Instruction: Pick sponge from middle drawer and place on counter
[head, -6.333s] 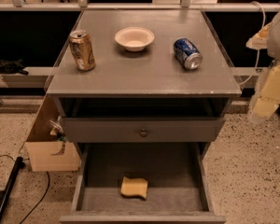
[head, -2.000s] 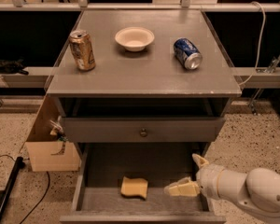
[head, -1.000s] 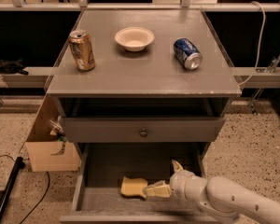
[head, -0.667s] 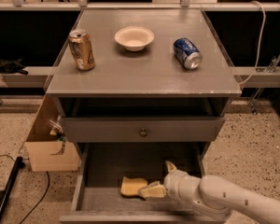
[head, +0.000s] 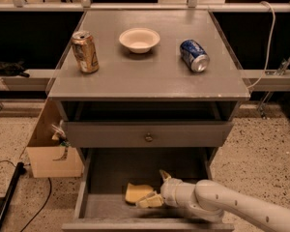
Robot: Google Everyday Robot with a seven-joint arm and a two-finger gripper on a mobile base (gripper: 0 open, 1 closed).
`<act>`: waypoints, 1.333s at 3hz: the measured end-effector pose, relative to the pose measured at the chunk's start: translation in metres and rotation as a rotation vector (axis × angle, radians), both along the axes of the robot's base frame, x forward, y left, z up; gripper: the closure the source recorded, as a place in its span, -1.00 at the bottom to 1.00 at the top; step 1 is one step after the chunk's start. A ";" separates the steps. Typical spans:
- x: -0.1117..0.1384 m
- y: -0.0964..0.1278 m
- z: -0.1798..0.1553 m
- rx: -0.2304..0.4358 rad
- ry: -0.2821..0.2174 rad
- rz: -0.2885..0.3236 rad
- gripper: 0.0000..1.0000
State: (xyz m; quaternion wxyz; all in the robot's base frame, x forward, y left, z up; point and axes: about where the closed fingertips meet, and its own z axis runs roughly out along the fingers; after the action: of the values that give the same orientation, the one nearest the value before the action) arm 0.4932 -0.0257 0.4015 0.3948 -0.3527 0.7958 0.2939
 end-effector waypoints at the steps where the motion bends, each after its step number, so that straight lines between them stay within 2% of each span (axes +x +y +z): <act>1: 0.010 0.015 -0.029 0.053 -0.009 0.055 -1.00; 2: 0.010 0.015 -0.030 0.053 -0.009 0.055 -1.00; 4: -0.017 0.017 -0.036 0.002 0.026 0.099 -1.00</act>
Offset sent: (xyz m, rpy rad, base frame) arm 0.0082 0.0131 -0.0265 0.0446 -0.0097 0.0524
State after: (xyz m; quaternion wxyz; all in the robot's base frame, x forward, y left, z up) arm 0.4762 -0.0082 0.3660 0.3696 -0.3873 0.7822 0.3187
